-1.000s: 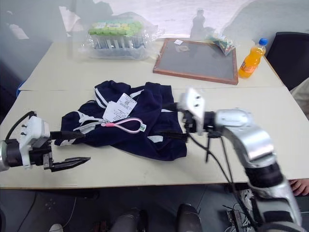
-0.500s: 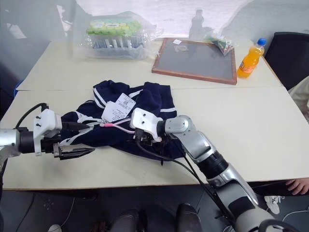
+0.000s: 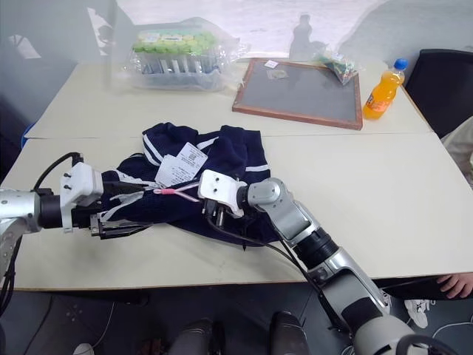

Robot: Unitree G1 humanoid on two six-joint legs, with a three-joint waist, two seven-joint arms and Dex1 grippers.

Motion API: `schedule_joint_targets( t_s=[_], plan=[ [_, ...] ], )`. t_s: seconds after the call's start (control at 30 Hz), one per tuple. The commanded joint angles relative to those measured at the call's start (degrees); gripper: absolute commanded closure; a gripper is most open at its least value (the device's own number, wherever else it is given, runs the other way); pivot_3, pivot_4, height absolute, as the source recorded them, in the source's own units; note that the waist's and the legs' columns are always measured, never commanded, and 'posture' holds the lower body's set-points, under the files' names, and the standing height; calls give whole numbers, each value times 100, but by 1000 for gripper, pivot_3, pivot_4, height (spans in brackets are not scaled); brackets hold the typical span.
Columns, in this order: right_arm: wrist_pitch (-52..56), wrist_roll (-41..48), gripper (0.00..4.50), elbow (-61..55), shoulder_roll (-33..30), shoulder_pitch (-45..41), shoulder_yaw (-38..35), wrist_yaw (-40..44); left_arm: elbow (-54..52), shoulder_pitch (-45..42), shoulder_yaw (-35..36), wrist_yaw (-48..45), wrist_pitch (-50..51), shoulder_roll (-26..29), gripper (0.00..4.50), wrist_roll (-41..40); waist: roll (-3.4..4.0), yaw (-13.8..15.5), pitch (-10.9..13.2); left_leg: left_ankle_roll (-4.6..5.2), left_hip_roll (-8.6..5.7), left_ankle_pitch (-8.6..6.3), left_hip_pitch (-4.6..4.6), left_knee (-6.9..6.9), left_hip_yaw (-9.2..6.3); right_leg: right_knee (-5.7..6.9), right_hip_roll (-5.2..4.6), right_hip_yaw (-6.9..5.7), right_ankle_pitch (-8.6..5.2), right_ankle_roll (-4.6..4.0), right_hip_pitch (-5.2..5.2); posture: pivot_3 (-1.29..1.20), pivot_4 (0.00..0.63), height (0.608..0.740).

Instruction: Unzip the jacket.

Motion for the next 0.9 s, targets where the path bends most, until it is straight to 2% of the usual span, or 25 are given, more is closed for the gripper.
schedule_joint_targets(
  t_s=[0.03,0.1,0.2,0.3,0.4,0.53,0.67,0.77,0.87,0.9],
  plan=[
    [579,634,4449,-1068,-365,94,-663,349,27,-207,-112,7,-127,-101,0,39,-1,15,1,0,0,0,-1,2,-1,0,0,2,0,0,0,0,150,740],
    [1153,1053,4449,-1650,-771,230,-1118,533,-11,-358,-208,26,-87,-215,0,-25,-3,51,1,0,-2,0,-4,6,-3,0,0,4,0,0,1,0,150,740],
    [1785,1429,4449,-2204,-1731,562,-1905,711,-186,-676,-336,122,191,-526,0,-294,-7,146,0,1,-4,-1,-8,9,-6,-2,-1,7,0,0,2,0,150,740],
    [1725,1268,4449,-2005,-3018,1209,-2711,821,-420,-944,-634,277,202,-873,0,-225,-15,233,-1,4,-5,-2,-8,10,-4,-3,-1,8,0,0,4,0,150,740],
    [1483,960,4449,-1270,-3838,1783,-3328,503,-630,-1194,-801,455,401,-1260,0,-411,-22,248,1,6,-6,-3,-6,10,7,-6,-1,15,0,0,4,0,150,740],
    [838,592,4449,239,-4119,1980,-3745,-225,-633,-1679,-676,878,920,-1875,0,-957,-25,190,2,5,0,-3,7,11,23,1,3,29,1,0,5,0,150,740],
    [230,463,4449,1773,-4089,1821,-3766,-456,-614,-1831,-940,721,870,-1844,0,-748,-24,111,2,3,2,-1,15,4,28,1,6,34,1,1,5,0,150,740],
    [190,564,3834,2656,-3927,1470,-3829,-630,-594,-1819,-1065,559,786,-1780,0,-698,-23,92,2,3,3,-1,16,3,33,-1,7,38,1,1,4,0,150,740],
    [250,680,2807,2886,-3918,1262,-3845,-550,-511,-1769,-1152,401,615,-1668,0,-527,-22,90,2,3,4,0,15,5,33,-1,7,40,1,1,4,0,150,740],
    [256,704,2587,2879,-3945,1228,-3839,-506,-478,-1747,-1164,362,552,-1636,0,-470,-21,95,3,3,4,0,15,5,33,-2,7,41,1,1,4,0,150,740]
  ],
)
